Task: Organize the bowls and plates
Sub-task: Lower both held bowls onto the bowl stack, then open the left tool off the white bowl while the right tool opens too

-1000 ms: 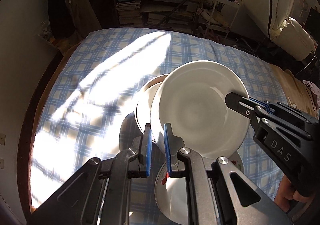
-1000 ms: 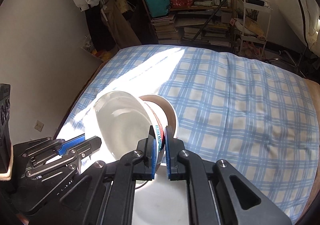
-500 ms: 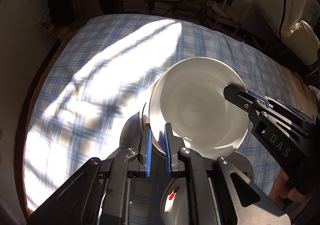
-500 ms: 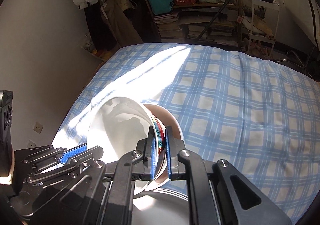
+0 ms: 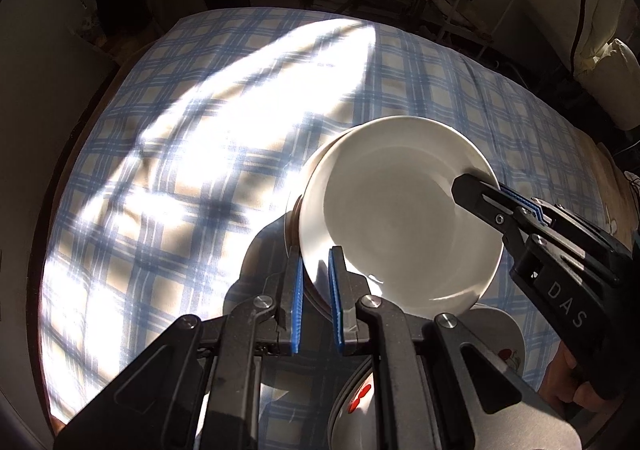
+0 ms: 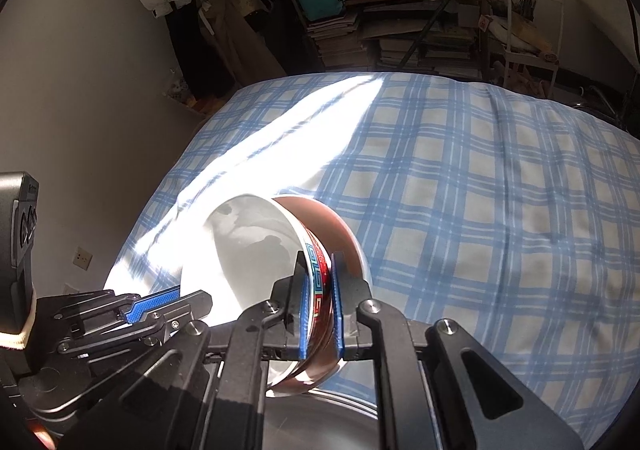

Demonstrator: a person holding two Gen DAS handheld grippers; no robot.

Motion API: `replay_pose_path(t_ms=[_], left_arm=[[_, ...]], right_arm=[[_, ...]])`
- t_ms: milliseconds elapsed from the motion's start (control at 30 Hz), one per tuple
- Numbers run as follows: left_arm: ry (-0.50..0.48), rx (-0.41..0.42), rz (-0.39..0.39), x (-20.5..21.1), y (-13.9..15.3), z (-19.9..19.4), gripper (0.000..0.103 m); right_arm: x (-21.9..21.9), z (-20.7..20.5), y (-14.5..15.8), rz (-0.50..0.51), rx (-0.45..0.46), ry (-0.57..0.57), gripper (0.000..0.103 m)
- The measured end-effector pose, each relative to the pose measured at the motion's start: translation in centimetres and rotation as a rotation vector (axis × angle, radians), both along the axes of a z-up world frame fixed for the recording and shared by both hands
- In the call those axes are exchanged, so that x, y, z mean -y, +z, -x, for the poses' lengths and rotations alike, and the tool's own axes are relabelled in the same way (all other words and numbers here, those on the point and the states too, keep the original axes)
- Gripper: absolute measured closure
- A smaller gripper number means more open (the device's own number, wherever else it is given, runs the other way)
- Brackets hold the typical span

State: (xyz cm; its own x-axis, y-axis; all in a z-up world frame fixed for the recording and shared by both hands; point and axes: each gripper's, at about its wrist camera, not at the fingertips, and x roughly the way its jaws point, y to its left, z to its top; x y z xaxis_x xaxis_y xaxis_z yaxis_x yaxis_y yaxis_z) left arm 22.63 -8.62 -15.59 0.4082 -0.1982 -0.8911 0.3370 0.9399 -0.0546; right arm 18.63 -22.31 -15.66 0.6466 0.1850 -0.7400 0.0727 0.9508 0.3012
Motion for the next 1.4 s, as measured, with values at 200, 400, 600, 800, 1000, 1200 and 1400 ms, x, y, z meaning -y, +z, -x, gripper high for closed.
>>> replay_pose_path(t_ms=[200,400,600,800,1000,1200,1400], left_arm=[[0.005,0.013,-0.005,-0.2,-0.2,-0.2,0.091],[0.004,0.019,-0.003,-0.2,-0.3,-0.3,0.091],[0.002,0.031,-0.007,-0.3,0.3,-0.2,0.089],[0.039,0.077,-0.022,-1.6,1.8,-0.3,0.085],[0.079,0.047,-0.032,-3.6,1.1,-1.6,0.080],[0.136,0.058,-0.050,-4.9,0.7,-2.4,0.047],[0.210,-0.029,-0.019,-6.6,-0.5,-3.6,0.027]], right_arm=[[-0.5,0.1,0.1,0.027,0.011,0.021,0.089],[-0.5,0.1,0.2,0.031,0.006,0.023,0.088],[-0.5,0.2,0.6,0.024,0.007,0.024,0.088],[-0.3,0.5,1.6,0.030,0.010,0.028,0.087],[0.4,0.9,2.6,0.057,-0.012,0.013,0.057],[1.6,1.1,3.5,0.073,-0.014,-0.012,0.023],[3.0,0.9,2.9,0.081,-0.059,-0.033,0.000]])
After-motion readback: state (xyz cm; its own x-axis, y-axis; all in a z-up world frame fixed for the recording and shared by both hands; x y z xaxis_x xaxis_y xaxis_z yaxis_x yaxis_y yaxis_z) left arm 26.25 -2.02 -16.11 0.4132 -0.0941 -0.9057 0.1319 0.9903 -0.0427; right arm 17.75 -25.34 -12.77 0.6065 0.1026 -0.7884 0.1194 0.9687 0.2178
